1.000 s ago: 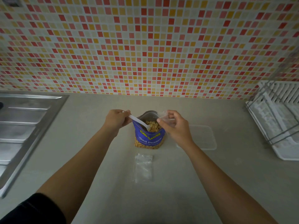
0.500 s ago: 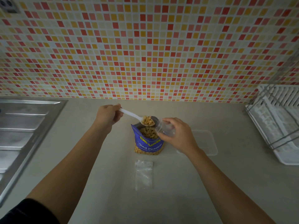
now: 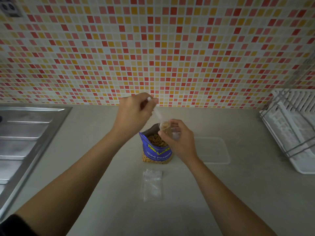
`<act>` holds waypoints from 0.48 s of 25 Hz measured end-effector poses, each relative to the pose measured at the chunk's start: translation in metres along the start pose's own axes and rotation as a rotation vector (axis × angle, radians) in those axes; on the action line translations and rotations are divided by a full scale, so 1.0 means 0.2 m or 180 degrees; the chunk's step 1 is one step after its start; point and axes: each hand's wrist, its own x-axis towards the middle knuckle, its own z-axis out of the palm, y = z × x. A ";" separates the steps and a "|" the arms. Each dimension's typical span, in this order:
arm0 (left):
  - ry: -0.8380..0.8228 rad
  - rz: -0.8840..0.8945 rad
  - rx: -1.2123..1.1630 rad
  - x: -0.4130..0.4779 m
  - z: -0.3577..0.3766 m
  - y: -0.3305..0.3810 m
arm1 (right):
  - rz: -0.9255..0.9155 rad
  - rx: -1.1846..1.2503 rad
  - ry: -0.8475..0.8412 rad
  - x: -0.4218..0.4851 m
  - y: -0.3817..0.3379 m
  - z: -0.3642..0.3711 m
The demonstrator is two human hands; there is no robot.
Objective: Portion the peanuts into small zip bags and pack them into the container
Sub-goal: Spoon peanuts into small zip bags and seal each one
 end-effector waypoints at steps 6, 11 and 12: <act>0.0735 -0.0081 -0.0408 0.06 -0.09 0.03 | 0.0224 0.0573 0.0157 -0.01 0.02 -0.01; 0.0648 -0.0723 -0.0574 -0.01 0.00 -0.20 | 0.0408 0.0656 0.0253 -0.03 0.10 -0.06; 0.0337 -0.0490 -0.0306 -0.06 0.05 -0.23 | 0.0492 0.0633 0.0218 -0.03 0.12 -0.08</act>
